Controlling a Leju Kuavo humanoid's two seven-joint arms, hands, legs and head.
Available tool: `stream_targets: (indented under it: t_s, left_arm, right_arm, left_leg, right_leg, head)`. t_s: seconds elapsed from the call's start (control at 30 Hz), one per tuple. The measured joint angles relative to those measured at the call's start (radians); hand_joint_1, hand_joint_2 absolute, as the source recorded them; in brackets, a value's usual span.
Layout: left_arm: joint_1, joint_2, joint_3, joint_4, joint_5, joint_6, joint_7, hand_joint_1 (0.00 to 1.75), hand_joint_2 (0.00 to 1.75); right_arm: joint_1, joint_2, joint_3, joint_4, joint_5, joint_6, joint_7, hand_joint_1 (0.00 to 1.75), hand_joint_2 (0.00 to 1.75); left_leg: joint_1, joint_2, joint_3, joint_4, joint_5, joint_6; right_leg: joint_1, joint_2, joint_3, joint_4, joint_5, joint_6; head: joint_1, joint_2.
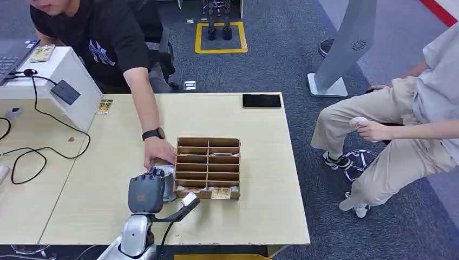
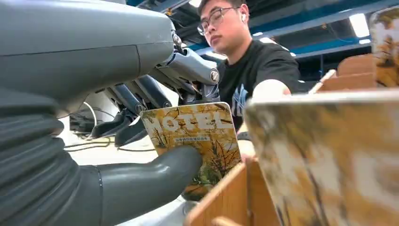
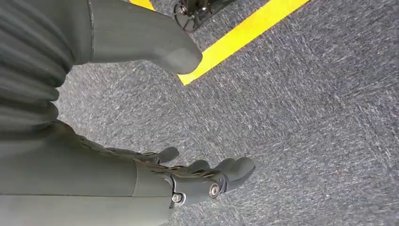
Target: Pass the card to the sensor for recognition and then transmit it.
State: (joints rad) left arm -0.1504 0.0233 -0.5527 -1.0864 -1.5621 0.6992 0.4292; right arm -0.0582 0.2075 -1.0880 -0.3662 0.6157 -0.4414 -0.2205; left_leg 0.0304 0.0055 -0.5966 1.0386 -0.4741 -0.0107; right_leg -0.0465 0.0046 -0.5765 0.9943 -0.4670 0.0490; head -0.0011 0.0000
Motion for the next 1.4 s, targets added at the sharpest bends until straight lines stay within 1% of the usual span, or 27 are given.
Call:
stream_targets:
  t_s: [0.3,0.7,1.03,1.27,1.4]
  left_arm:
    - [0.005,-0.016,0.02,0.012,0.0,0.001,-0.002,1.75,1.75]
    - [0.005,-0.041,0.045,0.046,0.0,0.002,-0.085,1.75,1.75]
    - [0.016,-0.07,0.093,0.086,0.001,0.005,-0.156,1.75,1.75]
    - [0.016,-0.085,0.124,0.102,0.001,0.005,-0.178,1.75,1.75]
    - [0.016,-0.091,0.13,0.108,0.001,0.005,-0.179,1.75,1.75]
  right_arm:
    - [0.0,0.0,0.0,0.0,0.0,0.0,0.0,0.0,1.75]
    - [0.0,-0.001,0.0,0.0,0.002,0.001,0.0,0.0,1.75]
    - [0.0,-0.005,0.0,0.0,0.016,0.0,0.006,0.0,1.75]
    - [0.0,-0.008,0.0,0.0,0.016,0.0,0.006,0.0,1.75]
    - [0.0,-0.009,0.0,0.0,0.016,0.0,0.006,0.0,1.75]
  left_leg:
    - [0.0,0.0,0.0,0.0,0.0,0.0]
    - [0.0,0.0,0.0,0.0,0.0,0.0]
    - [0.0,0.0,0.001,0.0,0.0,0.0]
    - [0.0,0.0,0.002,0.0,0.0,0.0]
    - [0.0,0.0,0.003,0.0,0.0,0.0]
  right_leg:
    - [0.0,0.0,0.0,0.0,0.0,0.0]
    - [0.0,0.0,0.001,0.0,0.0,0.0]
    - [0.0,0.0,0.001,0.0,0.0,0.0]
    - [0.0,-0.001,0.002,0.0,0.0,0.0]
    - [0.0,-0.001,0.003,0.0,0.0,0.0]
  head:
    - [0.0,0.0]
    - [0.0,0.0]
    - [0.0,0.0]
    - [0.0,0.0]
    - [0.0,0.0]
